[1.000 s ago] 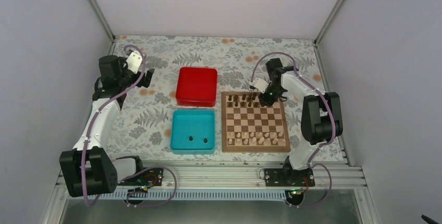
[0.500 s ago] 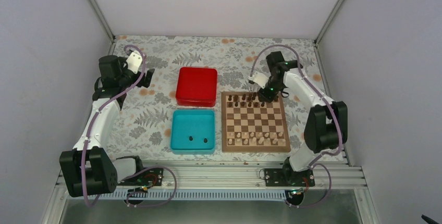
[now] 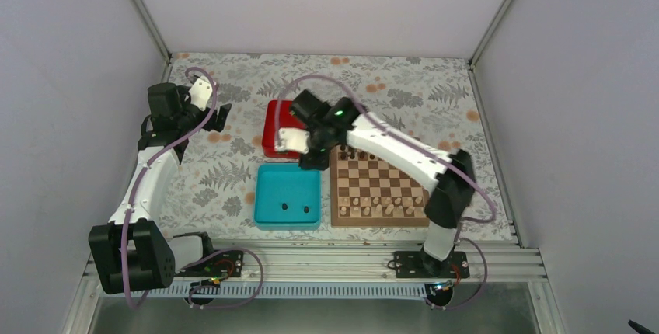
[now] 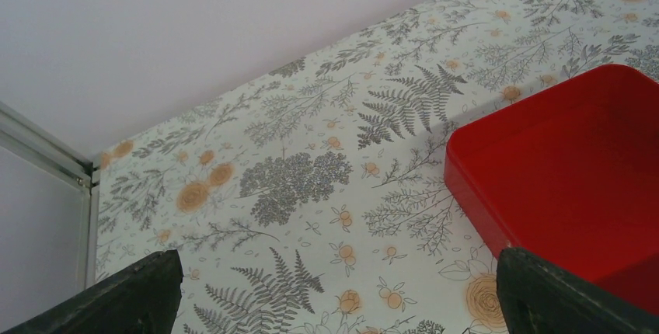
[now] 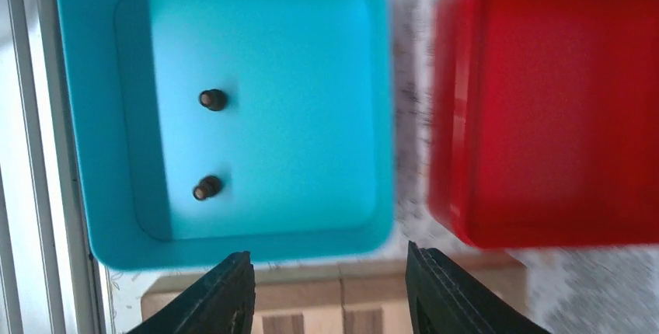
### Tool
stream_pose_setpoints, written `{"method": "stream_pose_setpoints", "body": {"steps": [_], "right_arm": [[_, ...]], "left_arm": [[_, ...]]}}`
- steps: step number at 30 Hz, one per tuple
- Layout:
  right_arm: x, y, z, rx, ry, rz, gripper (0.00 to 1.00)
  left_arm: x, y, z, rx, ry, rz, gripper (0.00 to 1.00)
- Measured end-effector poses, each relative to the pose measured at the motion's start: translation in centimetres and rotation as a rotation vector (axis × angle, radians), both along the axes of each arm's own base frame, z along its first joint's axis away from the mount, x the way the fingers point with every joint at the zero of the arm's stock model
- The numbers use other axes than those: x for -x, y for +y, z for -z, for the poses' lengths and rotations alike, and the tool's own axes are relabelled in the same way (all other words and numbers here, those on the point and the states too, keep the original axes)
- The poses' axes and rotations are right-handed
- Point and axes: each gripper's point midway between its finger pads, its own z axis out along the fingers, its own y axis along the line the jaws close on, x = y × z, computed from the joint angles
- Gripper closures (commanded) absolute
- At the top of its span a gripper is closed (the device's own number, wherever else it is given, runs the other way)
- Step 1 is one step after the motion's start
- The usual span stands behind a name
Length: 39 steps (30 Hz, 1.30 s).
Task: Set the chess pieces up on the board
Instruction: Pick up the chess piece from the storage box.
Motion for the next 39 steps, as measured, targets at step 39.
{"method": "stream_pose_setpoints", "body": {"steps": [39], "right_arm": [[6.7, 7.8, 17.1, 0.297, 0.173, -0.231, 0.73]], "left_arm": [[0.0, 0.2, 0.0, -0.007, -0.003, -0.001, 0.00]]}}
